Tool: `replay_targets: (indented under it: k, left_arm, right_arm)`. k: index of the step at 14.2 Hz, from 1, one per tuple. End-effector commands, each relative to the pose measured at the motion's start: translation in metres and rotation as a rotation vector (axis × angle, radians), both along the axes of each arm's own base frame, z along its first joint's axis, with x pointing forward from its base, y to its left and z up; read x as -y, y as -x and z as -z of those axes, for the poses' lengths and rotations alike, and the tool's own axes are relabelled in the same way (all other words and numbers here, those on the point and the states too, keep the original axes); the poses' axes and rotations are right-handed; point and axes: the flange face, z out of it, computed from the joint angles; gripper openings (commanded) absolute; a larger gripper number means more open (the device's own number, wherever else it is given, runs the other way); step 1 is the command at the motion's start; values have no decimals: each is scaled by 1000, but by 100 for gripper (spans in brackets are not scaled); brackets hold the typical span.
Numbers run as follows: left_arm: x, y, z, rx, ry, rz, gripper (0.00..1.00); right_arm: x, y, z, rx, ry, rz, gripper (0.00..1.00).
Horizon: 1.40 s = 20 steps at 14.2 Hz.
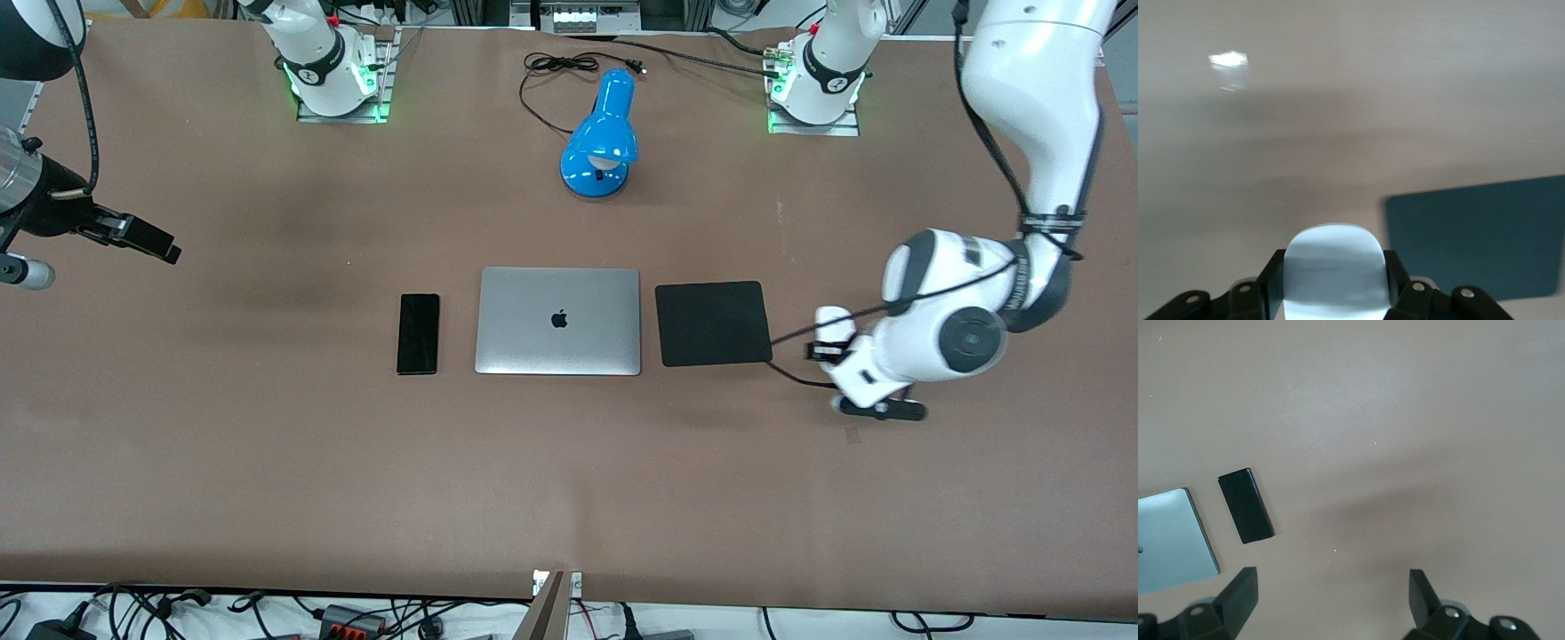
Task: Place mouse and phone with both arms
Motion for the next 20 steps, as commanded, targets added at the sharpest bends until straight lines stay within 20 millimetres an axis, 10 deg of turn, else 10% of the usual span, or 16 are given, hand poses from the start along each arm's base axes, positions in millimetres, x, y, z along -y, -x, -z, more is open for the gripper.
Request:
replay_targets:
  k: [1, 4, 14, 15, 17, 20]
  left_arm:
    - [77, 26, 26, -53, -41, -17, 21]
    - [112, 41, 57, -79, -62, 6, 21]
    - [107, 64, 125, -20, -36, 36, 28]
    - [106, 64, 125, -20, -37, 35, 36]
    - [105, 64, 121, -23, -43, 35, 100]
    - [103, 56, 93, 22, -43, 35, 100]
  right_arm:
    - [8, 4, -6, 10, -12, -1, 100]
    - [12, 5, -8, 12, -4, -3, 100]
    - [15, 3, -4, 6, 6, 6, 100]
    - [15, 3, -3, 6, 4, 4, 100]
    - [15, 2, -2, 5, 3, 8, 100]
    - [11, 0, 0, 8, 4, 12, 100]
